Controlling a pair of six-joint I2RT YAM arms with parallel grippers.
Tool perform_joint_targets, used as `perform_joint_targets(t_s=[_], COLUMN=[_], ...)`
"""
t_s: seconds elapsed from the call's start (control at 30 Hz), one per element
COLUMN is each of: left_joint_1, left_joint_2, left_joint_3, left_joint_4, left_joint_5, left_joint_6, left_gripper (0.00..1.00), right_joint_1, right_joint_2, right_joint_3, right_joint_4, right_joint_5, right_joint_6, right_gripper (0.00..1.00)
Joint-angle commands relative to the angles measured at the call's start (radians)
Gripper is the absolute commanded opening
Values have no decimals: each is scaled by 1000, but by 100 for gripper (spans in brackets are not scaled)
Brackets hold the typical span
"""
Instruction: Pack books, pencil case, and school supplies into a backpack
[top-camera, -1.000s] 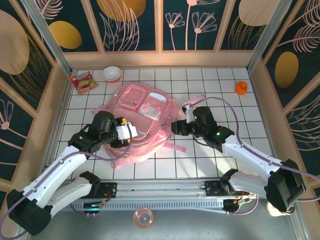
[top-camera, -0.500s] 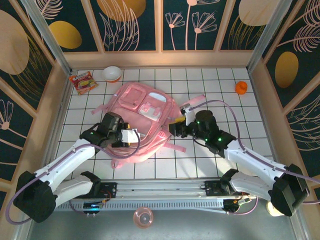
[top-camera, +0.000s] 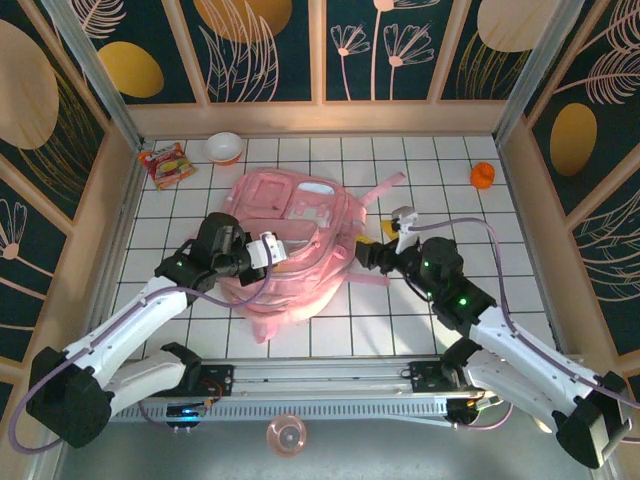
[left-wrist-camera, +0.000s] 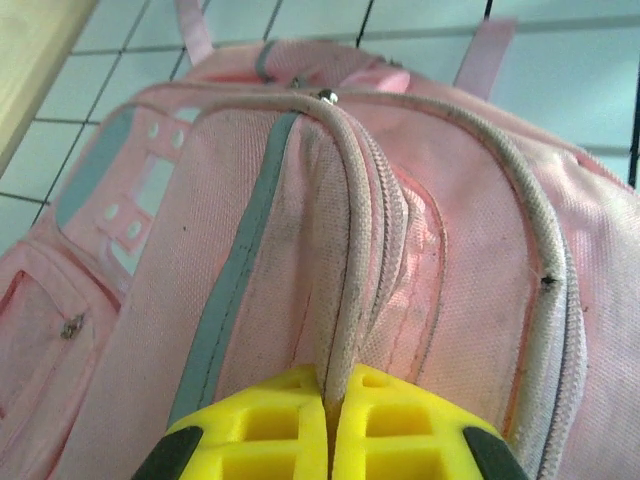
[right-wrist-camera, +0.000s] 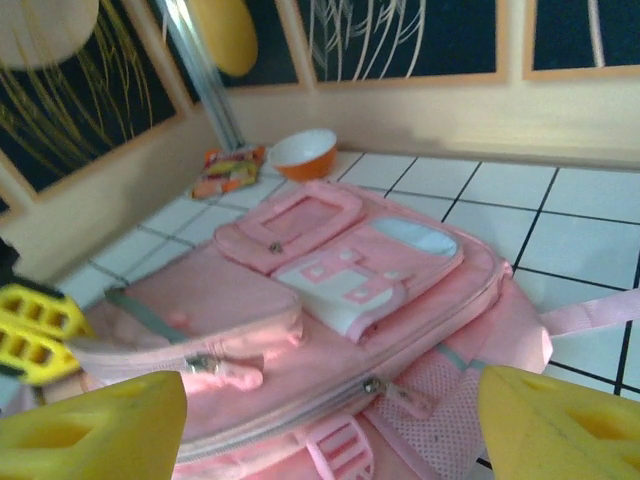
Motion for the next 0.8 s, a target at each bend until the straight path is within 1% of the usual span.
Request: perform_joint_targets(t_s=[0.0, 0.03, 0.17, 0.23, 0.4, 0.5, 0.7, 0.77], left_joint_1=[0, 0, 1, 1, 0, 0, 1, 1], left_joint_2=[-59, -65, -83, -84, -80, -71, -50, -44], left_joint_3=[-8, -15, -30, -35, -38, -36, -20, -15], left_joint_4=[209, 213, 210, 204, 204, 214, 215, 214], left_joint_5=[153, 155, 161, 167, 180, 186, 207, 220], left_joint_6=[-104, -101, -78, -66, -56, -55, -44, -42], left_gripper=[0, 0, 0, 0, 0, 0, 0, 0], right_joint_1=[-12, -26, -138, -176, -184, -173, -151, -127], right_joint_2=[74, 101, 231, 293, 455, 533, 635, 667], right_joint_3=[20, 25, 47, 68, 176, 221, 275, 292], right_joint_4=[-16, -18, 30, 62, 29, 18, 23, 24], right_joint_5=[-170, -224, -537, -614, -760, -827, -832, -840], right_joint_6=[-235, -282, -419, -458, -544, -555, -566, -564], right_gripper=[76, 76, 76, 75, 75, 75, 75, 75])
